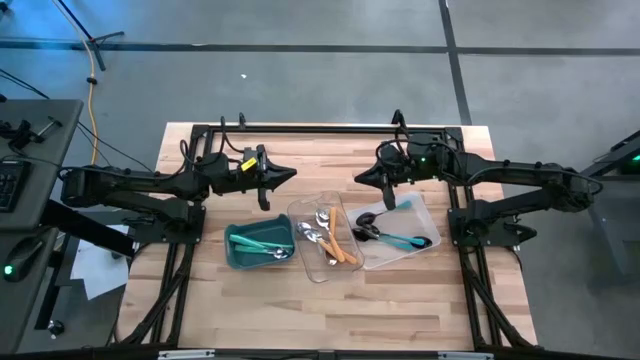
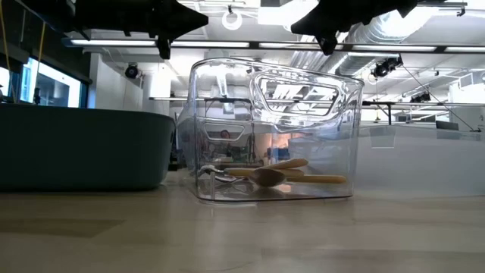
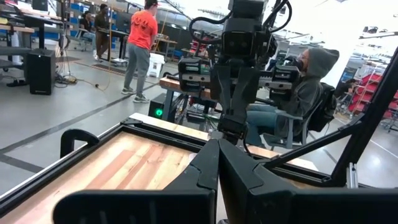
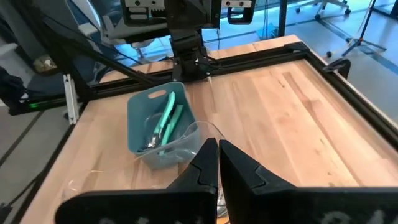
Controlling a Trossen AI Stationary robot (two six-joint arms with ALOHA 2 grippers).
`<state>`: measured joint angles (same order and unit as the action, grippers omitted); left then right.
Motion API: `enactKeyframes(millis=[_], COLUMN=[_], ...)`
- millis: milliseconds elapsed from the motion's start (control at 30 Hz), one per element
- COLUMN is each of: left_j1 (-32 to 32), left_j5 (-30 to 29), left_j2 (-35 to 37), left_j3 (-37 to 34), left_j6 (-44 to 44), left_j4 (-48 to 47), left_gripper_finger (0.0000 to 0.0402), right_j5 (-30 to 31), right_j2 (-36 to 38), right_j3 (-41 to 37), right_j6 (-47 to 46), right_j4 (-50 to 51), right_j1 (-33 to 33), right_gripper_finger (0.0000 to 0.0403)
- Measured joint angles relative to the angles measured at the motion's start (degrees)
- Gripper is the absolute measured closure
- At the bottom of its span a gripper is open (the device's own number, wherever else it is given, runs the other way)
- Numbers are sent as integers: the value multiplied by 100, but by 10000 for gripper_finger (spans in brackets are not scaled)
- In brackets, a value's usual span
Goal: Sort silverware by color (type)
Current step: Return to Home Position
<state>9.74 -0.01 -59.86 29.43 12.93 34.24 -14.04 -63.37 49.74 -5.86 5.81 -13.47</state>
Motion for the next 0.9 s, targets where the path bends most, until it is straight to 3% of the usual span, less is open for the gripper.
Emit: enactKeyframes(millis=[567, 900], left_j1=[0, -4], left_j5=[251, 459], left_j2=[240, 853], left_j3=[0, 0], left_j6=[-157, -154], left_j4=[-36, -365], left_gripper_finger=[402, 401], right_j5=[9, 13], right_j2=[-1, -1], right_j3=[0, 0], right_j6=[171, 181], right_j4=[89, 85], right_j1=[-4, -4], right_gripper_finger=[403, 403])
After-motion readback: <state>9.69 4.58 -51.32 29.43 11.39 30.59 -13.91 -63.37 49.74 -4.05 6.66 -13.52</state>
